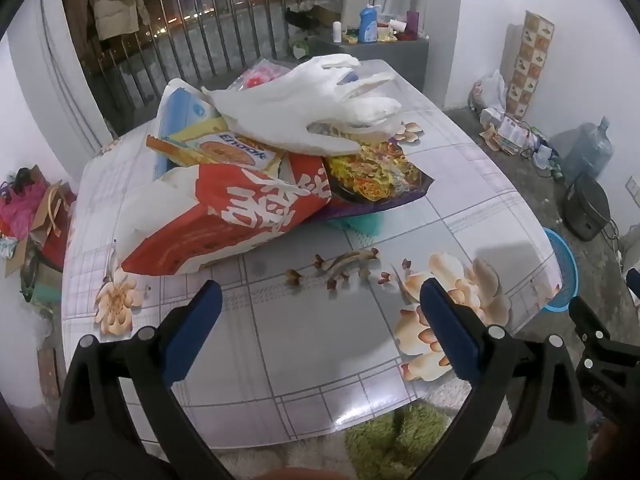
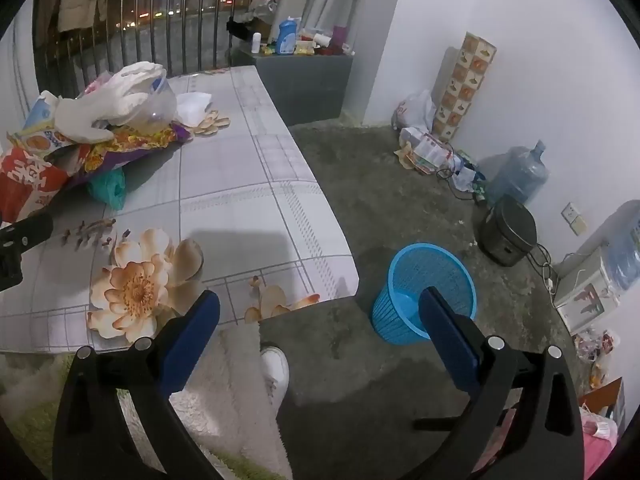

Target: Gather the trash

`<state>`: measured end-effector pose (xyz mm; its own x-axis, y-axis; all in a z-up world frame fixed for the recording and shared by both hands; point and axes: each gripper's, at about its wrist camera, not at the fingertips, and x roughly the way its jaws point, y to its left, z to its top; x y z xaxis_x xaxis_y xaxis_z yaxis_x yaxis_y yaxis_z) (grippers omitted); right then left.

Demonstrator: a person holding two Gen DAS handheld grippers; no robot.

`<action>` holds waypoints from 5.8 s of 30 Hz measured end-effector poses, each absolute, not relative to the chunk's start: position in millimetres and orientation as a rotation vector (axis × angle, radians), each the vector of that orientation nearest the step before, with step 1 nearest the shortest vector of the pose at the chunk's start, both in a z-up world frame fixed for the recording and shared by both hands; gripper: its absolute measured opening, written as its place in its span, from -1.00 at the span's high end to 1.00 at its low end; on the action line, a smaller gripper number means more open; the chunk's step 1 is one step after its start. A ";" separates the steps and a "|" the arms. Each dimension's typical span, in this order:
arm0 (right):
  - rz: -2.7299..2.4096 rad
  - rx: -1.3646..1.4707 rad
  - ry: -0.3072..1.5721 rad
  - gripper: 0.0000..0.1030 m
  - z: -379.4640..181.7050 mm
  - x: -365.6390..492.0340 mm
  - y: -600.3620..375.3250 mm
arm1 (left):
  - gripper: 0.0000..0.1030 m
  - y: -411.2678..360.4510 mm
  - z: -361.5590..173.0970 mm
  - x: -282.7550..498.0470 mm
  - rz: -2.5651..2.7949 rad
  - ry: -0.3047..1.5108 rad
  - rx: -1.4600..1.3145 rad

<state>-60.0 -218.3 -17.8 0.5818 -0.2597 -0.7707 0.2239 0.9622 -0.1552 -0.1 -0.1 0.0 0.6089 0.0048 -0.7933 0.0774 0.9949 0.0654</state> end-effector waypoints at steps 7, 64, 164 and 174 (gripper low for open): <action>-0.282 -0.043 0.906 -0.88 -17.3 -60.3 -218.4 | -0.85 0.3 0.2 0.6 -0.031 0.918 0.095; -0.280 -0.038 0.897 -0.88 -17.0 -55.8 -217.5 | -0.85 7.3 5.7 6.4 -0.033 0.908 0.097; 0.399 1.019 1.475 -0.16 -122.1 390.7 -153.9 | 0.48 190.8 -45.9 414.8 -0.350 1.059 -0.239; 0.442 1.232 1.456 0.21 -149.9 392.1 -154.9 | 0.81 184.4 -45.2 404.0 -0.345 1.018 -0.225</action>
<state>392.1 -154.9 -149.9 0.1679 0.8536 -0.4931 0.4355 0.3846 0.8139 404.0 184.4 -45.2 0.4780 -0.3833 -0.7904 0.1760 0.9233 -0.3413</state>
